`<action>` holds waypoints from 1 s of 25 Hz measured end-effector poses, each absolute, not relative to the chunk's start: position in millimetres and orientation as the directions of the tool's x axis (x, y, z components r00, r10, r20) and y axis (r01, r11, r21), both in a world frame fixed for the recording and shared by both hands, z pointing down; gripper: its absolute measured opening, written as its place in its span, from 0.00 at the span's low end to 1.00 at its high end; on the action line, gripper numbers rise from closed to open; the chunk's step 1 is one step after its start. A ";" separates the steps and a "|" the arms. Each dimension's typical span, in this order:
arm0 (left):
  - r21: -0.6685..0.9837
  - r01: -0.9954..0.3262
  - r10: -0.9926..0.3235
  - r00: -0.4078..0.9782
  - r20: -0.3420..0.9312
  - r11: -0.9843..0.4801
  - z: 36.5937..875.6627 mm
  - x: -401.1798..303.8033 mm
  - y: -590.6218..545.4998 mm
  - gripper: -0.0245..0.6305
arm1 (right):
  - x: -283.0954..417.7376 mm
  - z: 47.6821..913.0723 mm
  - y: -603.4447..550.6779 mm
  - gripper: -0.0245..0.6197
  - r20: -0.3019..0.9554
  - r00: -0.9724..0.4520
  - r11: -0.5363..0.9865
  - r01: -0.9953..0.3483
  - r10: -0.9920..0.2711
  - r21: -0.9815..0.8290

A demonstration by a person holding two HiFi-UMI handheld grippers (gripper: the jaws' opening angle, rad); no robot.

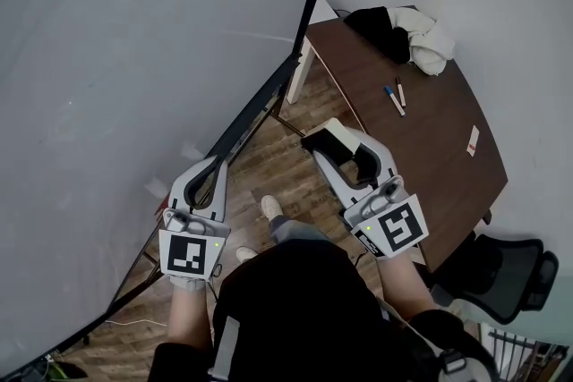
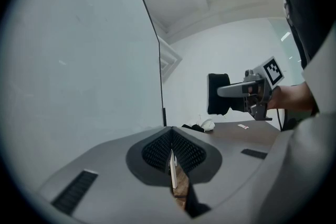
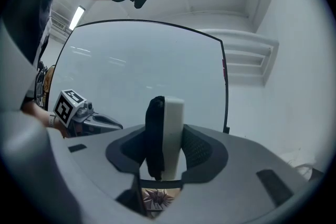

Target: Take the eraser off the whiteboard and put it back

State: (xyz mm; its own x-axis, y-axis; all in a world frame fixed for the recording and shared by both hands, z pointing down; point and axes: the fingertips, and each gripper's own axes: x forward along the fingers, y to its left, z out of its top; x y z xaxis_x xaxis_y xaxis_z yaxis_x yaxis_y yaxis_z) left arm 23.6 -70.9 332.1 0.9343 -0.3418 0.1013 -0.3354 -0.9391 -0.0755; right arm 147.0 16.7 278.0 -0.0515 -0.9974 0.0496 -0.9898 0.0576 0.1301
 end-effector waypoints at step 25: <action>-0.076 -0.443 -0.449 0.880 0.155 -0.893 344.0 -18.2 -89.0 0.05 | 147.0 325.6 -29.6 0.32 0.101 -0.123 0.116 -0.991 -0.987 -0.068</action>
